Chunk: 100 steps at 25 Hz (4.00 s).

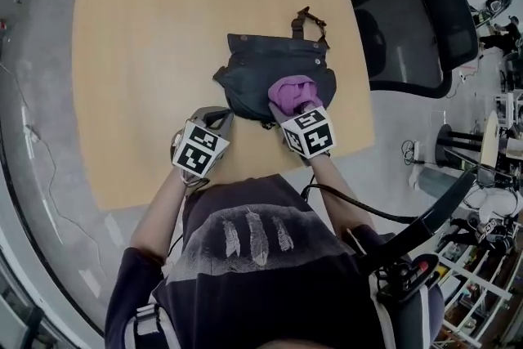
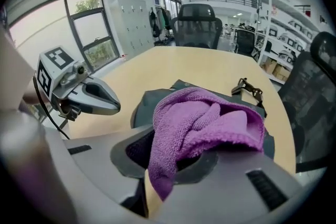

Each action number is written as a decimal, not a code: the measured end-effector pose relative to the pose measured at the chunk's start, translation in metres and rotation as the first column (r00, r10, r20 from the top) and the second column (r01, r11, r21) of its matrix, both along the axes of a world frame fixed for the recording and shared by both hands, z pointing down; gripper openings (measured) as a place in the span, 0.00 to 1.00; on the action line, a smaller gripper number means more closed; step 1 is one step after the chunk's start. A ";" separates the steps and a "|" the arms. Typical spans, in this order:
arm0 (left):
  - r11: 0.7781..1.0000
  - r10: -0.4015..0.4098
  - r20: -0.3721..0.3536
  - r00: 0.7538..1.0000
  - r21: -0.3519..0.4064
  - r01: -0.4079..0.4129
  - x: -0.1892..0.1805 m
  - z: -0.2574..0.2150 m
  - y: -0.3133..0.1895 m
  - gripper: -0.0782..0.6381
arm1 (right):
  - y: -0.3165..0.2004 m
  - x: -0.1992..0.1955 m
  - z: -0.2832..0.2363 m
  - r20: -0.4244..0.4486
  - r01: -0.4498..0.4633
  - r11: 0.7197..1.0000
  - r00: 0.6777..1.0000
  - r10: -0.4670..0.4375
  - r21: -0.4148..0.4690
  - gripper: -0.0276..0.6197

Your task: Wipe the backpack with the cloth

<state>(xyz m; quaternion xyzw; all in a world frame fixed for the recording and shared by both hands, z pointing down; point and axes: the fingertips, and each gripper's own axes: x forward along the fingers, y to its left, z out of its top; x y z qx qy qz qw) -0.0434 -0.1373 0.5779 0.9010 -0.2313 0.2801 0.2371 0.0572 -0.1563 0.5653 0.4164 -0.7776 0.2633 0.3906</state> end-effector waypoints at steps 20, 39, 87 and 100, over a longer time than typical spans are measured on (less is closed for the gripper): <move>0.988 -0.157 0.020 0.987 -0.003 0.157 -0.078 -0.004 -0.001 0.12 | -0.002 -0.128 -0.024 0.288 0.220 0.975 0.935 -0.209 -0.008 0.15; 0.999 -0.042 0.075 0.996 0.035 0.040 -0.008 -0.017 -0.005 0.12 | -0.069 0.180 0.004 -0.037 -0.311 0.949 0.949 0.313 0.043 0.15; 0.985 -0.170 0.037 0.985 -0.011 0.171 -0.057 0.000 -0.009 0.12 | -0.053 -0.101 0.030 -0.218 0.490 0.855 0.828 -0.517 -0.168 0.15; 0.989 -0.147 0.083 0.986 -0.012 0.148 -0.056 -0.001 -0.011 0.12 | -0.065 -0.130 -0.024 0.289 0.355 0.934 0.891 -0.351 0.039 0.15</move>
